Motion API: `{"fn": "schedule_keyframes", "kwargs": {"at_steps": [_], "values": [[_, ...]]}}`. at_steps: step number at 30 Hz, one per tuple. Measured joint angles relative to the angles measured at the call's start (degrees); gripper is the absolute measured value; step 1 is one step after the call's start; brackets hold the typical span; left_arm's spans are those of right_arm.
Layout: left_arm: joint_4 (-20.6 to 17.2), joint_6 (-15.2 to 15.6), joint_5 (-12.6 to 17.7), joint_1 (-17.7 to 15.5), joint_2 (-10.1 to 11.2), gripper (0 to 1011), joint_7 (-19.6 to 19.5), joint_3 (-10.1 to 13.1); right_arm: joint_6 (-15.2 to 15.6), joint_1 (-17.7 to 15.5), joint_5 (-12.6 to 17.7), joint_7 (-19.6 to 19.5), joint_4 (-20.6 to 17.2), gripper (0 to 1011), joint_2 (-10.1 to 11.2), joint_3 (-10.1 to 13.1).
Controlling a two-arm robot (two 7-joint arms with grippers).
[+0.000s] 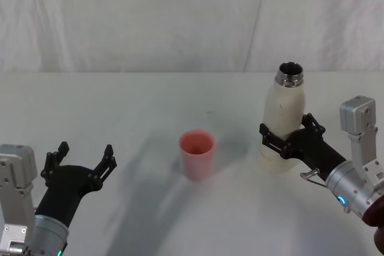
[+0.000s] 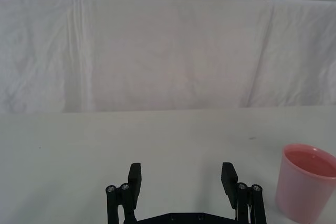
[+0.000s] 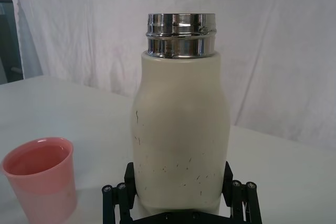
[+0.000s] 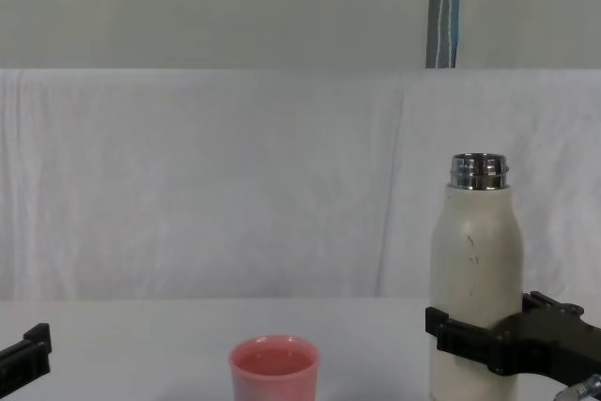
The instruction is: Grasp the thermos with one hand and pour water into the cup lid.
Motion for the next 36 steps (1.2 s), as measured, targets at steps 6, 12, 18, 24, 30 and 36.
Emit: {"fn": "schedule_keyframes", "kwargs": {"at_steps": [6, 12, 18, 24, 30, 36], "values": [[0.00, 0.00, 0.00, 0.00, 0.00, 1001, 0.00, 0.00, 0.03, 0.00, 0.02, -0.01, -0.02, 950, 0.00, 0.00], [0.00, 0.00, 0.00, 0.00, 0.00, 1001, 0.00, 0.00, 0.03, 0.00, 0.08, -0.03, -0.08, 1001, 0.00, 0.02], [0.00, 0.00, 0.00, 0.00, 0.00, 1001, 0.00, 0.00, 0.04, 0.00, 0.08, -0.03, -0.08, 1001, 0.00, 0.02], [0.00, 0.00, 0.00, 0.00, 0.00, 1001, 0.00, 0.00, 0.05, 0.00, 0.07, -0.04, -0.08, 1001, 0.00, 0.00], [0.00, 0.00, 0.00, 0.00, 0.00, 1001, 0.00, 0.00, 0.04, 0.00, 0.07, -0.03, -0.08, 1001, 0.00, 0.00], [0.00, 0.00, 0.00, 0.00, 0.00, 1001, 0.00, 0.00, 0.04, 0.00, 0.07, -0.03, -0.08, 1001, 0.00, 0.00]]}}
